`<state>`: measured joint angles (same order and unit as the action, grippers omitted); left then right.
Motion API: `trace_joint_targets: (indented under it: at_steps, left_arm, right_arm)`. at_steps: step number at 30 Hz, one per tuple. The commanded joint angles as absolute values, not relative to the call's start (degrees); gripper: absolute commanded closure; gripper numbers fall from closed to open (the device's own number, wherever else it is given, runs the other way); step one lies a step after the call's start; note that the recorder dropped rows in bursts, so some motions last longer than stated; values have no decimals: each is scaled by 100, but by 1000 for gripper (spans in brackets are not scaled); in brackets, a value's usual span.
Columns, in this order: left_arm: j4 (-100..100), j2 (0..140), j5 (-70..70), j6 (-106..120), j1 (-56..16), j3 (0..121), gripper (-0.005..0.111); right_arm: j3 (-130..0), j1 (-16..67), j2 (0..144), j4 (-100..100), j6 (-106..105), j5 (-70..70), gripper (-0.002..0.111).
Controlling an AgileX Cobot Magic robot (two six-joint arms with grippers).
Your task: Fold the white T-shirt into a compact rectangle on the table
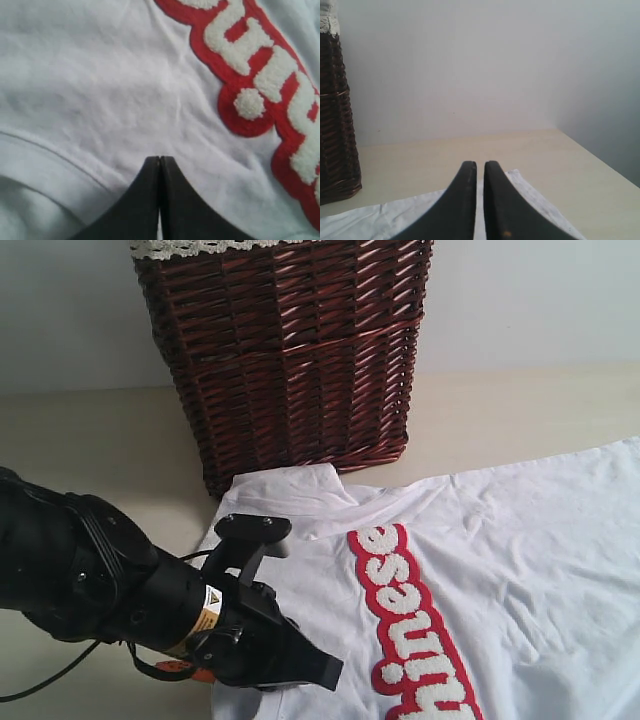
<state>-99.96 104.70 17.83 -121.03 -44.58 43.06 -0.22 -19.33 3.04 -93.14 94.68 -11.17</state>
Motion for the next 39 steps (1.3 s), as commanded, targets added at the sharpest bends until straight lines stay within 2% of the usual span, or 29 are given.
trace_joint_targets:
  at_steps: [1, 11, 19, 25, 33, 39]
  left_arm:
    - [-9995, 10477, 1075, -12164, -4469, 4151, 107]
    - [-9995, 10466, 1633, -11977, -4469, 3998, 107]
    - [-9995, 10380, 1757, -11988, -4469, 3173, 107]
    - [-9995, 9780, 1640, -11989, -4469, 2592, 107]
    - [-9995, 8764, 1438, -12012, -4426, 3210, 107]
    - [-9995, 9582, 717, -11524, -3500, 4108, 107]
  right_arm:
    - [0, -1936, 274, -9314, 9455, -1090, 100]
    - [0, -1936, 274, -9314, 9455, -1090, 100]
    - [0, -1936, 274, -9314, 9455, -1090, 100]
    - [0, -1936, 274, -9314, 9455, -1090, 100]
    - [0, -1936, 274, -9314, 9455, -1090, 100]
    - [0, -1936, 274, -9314, 9455, -1090, 100]
